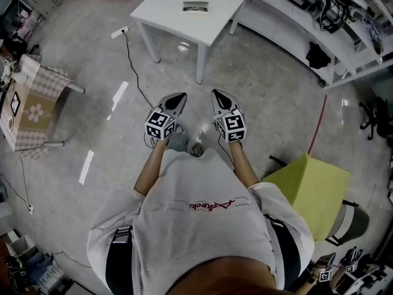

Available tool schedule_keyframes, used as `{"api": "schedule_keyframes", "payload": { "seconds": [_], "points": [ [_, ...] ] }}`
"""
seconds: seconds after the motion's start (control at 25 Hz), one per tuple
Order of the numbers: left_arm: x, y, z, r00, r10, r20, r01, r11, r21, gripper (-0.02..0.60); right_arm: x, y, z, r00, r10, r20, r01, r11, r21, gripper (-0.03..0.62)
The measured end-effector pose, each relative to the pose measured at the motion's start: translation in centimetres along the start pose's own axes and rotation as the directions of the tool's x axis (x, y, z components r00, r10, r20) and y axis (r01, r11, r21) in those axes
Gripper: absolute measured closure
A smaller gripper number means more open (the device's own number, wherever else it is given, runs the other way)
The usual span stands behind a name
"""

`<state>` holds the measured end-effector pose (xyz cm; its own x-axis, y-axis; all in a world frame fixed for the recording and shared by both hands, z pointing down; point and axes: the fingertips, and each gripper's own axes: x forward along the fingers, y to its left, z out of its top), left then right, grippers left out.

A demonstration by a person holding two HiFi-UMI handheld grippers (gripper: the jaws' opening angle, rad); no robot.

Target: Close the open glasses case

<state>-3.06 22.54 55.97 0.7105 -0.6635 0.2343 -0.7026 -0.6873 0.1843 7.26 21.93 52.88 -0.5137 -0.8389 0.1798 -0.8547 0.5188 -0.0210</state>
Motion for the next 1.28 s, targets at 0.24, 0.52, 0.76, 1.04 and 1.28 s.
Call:
{"api": "schedule_keyframes", "payload": {
  "seconds": [0.24,0.52,0.76,1.04,1.28],
  "points": [
    [1.3,1.3,0.6,1.0,0.01,0.011,-0.01,1.0,0.0,0.555,1.4,-0.9,0.3,1.0,0.011,0.001,-0.011,1.0,-0.012,0.586],
    [3.2,2.6,0.9,1.0,0.013,0.021,-0.013,1.0,-0.008,0.555,3.4,-2.1,0.3,1.0,0.024,-0.002,-0.024,0.999,-0.024,0.586],
    [4.8,4.5,1.5,1.0,0.019,0.024,-0.018,1.0,-0.01,0.554,5.7,-3.7,0.6,1.0,0.025,-0.004,-0.025,0.999,-0.03,0.586],
    [7.5,7.4,2.3,1.0,0.013,0.023,-0.013,1.0,-0.009,0.555,9.2,-5.2,0.8,0.999,0.032,-0.01,-0.033,0.999,-0.035,0.586],
    [10.8,10.4,3.7,1.0,-0.006,0.02,0.006,1.0,-0.008,0.554,12.8,-7.7,1.4,1.0,0.016,-0.015,-0.016,0.999,-0.035,0.586]
  ]
}}
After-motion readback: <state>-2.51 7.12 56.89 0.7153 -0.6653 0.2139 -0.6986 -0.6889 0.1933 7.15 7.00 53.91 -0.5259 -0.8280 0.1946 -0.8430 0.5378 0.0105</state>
